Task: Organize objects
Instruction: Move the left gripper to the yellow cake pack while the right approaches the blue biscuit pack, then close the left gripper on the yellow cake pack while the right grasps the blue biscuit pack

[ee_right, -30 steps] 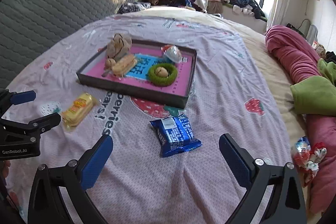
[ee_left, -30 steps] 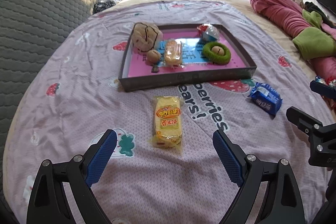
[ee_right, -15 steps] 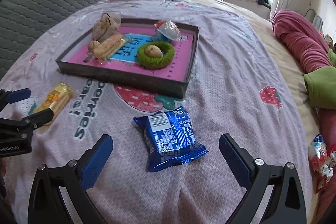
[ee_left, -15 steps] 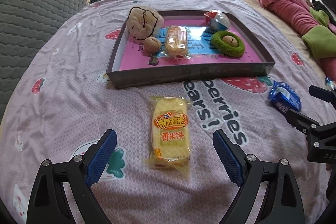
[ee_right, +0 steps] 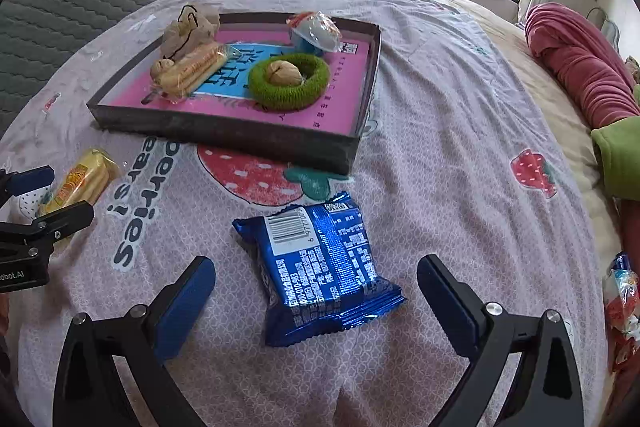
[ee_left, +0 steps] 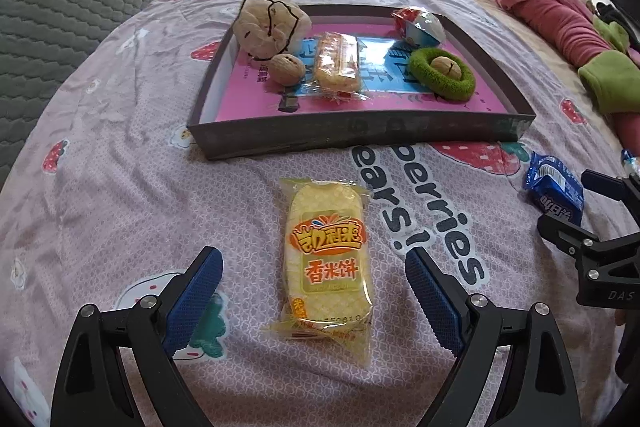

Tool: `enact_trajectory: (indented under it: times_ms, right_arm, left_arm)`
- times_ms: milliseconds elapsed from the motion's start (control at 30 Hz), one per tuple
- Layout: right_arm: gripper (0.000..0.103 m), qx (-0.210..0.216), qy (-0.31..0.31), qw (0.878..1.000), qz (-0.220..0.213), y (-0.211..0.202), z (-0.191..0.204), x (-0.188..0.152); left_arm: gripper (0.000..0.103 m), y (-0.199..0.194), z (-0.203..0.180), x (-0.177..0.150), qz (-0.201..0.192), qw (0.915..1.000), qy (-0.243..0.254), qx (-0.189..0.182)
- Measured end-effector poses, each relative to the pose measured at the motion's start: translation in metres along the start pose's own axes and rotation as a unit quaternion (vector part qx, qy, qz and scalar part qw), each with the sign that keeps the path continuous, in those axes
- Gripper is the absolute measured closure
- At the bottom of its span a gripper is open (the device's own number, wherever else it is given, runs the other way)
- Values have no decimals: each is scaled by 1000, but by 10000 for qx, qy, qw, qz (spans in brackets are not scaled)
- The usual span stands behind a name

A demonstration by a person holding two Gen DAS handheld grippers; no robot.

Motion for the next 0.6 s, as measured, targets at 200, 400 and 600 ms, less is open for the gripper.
enact_trajectory:
  times_ms: [200, 400, 600]
  right_arm:
    - [1, 0, 5, 10000, 24, 4, 1, 0]
    - [2, 127, 90, 9999, 11, 6, 4, 0]
    - [20, 131, 72, 9999, -77, 3, 6, 2]
  left_arm:
    - [10, 5, -2, 1, 51, 9998, -61, -161]
    - [10, 8, -5, 2, 55, 9995, -41, -303]
    - [42, 10, -9, 2, 99, 9992, -46, -373]
Point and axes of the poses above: each gripper's, at about its wrist camera, not at the fingertips, and y roughly the way its jaws point, z to its left, x to its top, the point moved 9 cm from there along y, roughly the way its jaws point, and after that the axes turned 3 degrees about y, right-handed, at the moved point
